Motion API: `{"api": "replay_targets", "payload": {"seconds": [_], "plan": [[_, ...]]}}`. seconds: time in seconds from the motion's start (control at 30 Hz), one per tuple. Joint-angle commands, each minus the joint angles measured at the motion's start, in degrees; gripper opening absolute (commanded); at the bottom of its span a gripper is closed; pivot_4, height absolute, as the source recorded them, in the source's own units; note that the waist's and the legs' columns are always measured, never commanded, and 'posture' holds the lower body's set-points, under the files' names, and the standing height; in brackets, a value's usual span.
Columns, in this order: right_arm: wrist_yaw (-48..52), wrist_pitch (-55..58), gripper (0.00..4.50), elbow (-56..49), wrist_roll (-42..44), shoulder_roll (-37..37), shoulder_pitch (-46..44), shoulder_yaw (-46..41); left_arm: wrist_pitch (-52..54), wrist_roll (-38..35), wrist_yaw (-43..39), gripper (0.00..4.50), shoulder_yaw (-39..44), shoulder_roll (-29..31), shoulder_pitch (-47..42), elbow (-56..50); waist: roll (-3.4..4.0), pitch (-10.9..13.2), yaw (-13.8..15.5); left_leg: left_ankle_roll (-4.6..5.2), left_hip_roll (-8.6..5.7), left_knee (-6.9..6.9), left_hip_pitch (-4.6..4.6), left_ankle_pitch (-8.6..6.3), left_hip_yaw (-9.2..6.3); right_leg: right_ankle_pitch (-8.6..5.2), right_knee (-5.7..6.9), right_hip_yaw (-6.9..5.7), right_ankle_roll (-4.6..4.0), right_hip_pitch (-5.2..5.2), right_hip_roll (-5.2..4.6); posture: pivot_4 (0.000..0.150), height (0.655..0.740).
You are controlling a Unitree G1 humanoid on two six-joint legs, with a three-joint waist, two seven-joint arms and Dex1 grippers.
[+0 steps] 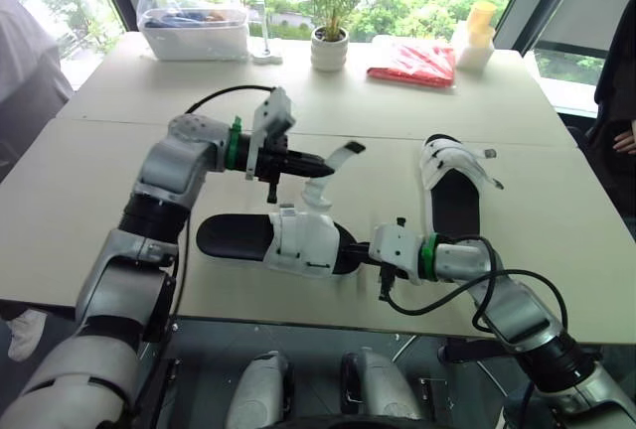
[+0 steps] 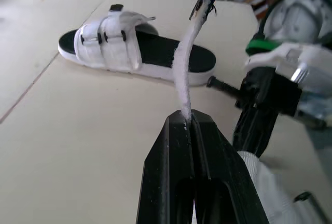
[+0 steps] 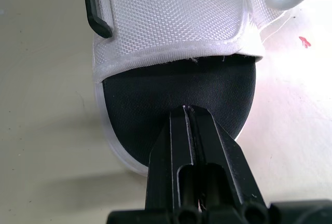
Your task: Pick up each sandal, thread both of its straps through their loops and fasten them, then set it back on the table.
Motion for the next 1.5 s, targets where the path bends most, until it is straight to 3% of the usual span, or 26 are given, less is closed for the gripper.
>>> {"api": "replay_targets", "payload": {"seconds": [0.03, 0.3, 0.37, 0.53, 0.73, 0.87, 1.07, 1.1, 1.17, 1.3, 1.37, 1.47, 1.5], "plan": [[2.44, 2.96, 0.0, 7.13, -3.64, -1.76, 3.71, 4.74, -32.56, 7.69, 0.48, 0.04, -0.78, 0.58, -0.16, 4.19, -0.01, 0.0, 0.04, 0.01, 0.0, 0.0, 0.0, 0.0, 0.01, 0.0, 0.0, 0.0, 0.0, 0.0, 0.0, 0.15, 0.7241], [2.16, 2.58, 0.0, 6.99, -4.06, -1.74, 4.28, 5.05, -88.32, 14.23, 8.98, 0.04, -0.59, -1.97, -5.92, 23.62, 0.01, -0.06, 0.02, 0.07, 0.0, 0.02, 0.0, -0.02, 0.03, 0.01, -0.02, -0.02, 0.02, 0.01, 0.0, 0.15, 0.7241], [2.12, 2.45, 0.0, 7.02, -4.11, -1.73, 4.32, 5.1, -98.15, 16.92, 11.72, 0.04, -1.63, -1.11, -7.26, 27.57, 0.03, -0.06, 0.01, 0.09, 0.0, 0.02, 0.0, -0.03, 0.05, 0.02, -0.02, -0.04, 0.03, 0.02, 0.0, 0.15, 0.7241], [2.01, 2.4, 0.0, 6.95, -4.27, -1.67, 4.5, 5.17, -100.5, 30.58, 21.11, 0.04, -2.32, 2.86, -5.43, 22.82, 0.06, -0.1, -0.01, 0.14, 0.0, 0.03, 0.02, -0.04, 0.07, 0.02, -0.02, -0.08, 0.05, 0.07, 0.01, 0.15, 0.7241], [2.08, 2.35, 0.0, 6.76, -4.38, -1.67, 4.87, 5.09, -100.5, 51.17, 42.36, 0.04, -3.83, 6.91, -5.41, 20.17, -0.05, -0.19, 0.06, 0.19, 0.0, 0.07, 0.04, -0.06, 0.07, 0.11, -0.02, -0.13, 0.24, 0.15, 0.03, 0.15, 0.7241], [2.23, 2.16, 0.0, 6.91, -4.44, -1.67, 4.75, 5.17, -100.5, 60.76, 58.3, 1.29, -2.78, 8.37, -6.25, 19.52, -0.06, -0.2, 0.06, 0.2, 0.0, 0.07, 0.06, -0.07, 0.07, 0.13, -0.01, -0.15, 0.34, 0.18, 0.06, 0.15, 0.7241], [2.46, 1.86, 0.0, 7.39, -4.62, -1.35, 4.34, 5.31, -100.5, 68.3, 75.69, 4.17, -4.13, 13.74, -5.91, 15.76, -0.09, -0.21, 0.06, 0.22, 0.0, 0.09, 0.08, -0.07, 0.07, 0.18, 0.0, -0.19, 0.51, 0.23, 0.08, 0.15, 0.7241], [2.5, 1.81, 0.0, 7.52, -4.63, -1.28, 4.23, 5.34, -100.5, 68.97, 78.24, 4.44, -4.57, 15.13, -5.46, 14.49, -0.09, -0.21, 0.05, 0.22, 0.0, 0.09, 0.09, -0.07, 0.06, 0.17, 0.01, -0.2, 0.52, 0.24, 0.08, 0.15, 0.7241], [2.53, 1.7, 0.0, 7.8, -4.67, -1.14, 4.03, 5.4, -100.5, 70.63, 82.81, 4.44, -5.46, 17.69, -4.49, 11.97, -0.09, -0.22, 0.04, 0.22, 0.01, 0.09, 0.1, -0.07, 0.06, 0.17, 0.0, -0.2, 0.52, 0.25, 0.08, 0.15, 0.7241], [2.72, 0.86, 0.0, 9.22, -4.93, -0.48, 3.32, 6.03, -100.5, 68.39, 87.2, 4.44, -7.19, 23.1, 0.31, 5.6, -0.07, -0.24, 0.0, 0.23, 0.01, 0.09, 0.16, -0.08, 0.06, 0.17, 0.01, -0.2, 0.53, 0.31, 0.07, 0.15, 0.7241], [2.9, 0.51, 0.0, 9.55, -4.99, -0.33, 3.01, 6.28, -99.71, 65.53, 86.53, 4.44, -7.9, 22.39, 0.09, 9.02, -0.21, -0.33, 0.07, 0.22, 0.02, 0.09, 0.18, -0.08, 0.06, 0.16, 0.01, -0.2, 0.52, 0.34, 0.07, 0.15, 0.7241], [3.13, 0.12, 0.0, 9.77, -5.09, -0.18, 2.66, 6.51, -91.95, 48.71, 78.67, 4.44, -13.87, 19.75, -1.62, 20.55, -0.26, -0.36, 0.11, 0.22, 0.03, 0.16, 0.48, -0.08, 0.01, 0.12, -0.01, -0.28, 0.44, 0.71, 0.07, 0.15, 0.7241], [3.19, 0.11, 0.0, 9.82, -5.09, -0.18, 2.58, 6.5, -83.19, 35.51, 69.92, 4.44, -14.88, 18.18, -0.18, 20.18, -0.27, -0.37, 0.07, 0.22, 0.03, 0.16, 0.56, -0.08, 0.01, 0.06, -0.03, -0.27, 0.36, 0.78, 0.06, 0.15, 0.7241]]}}
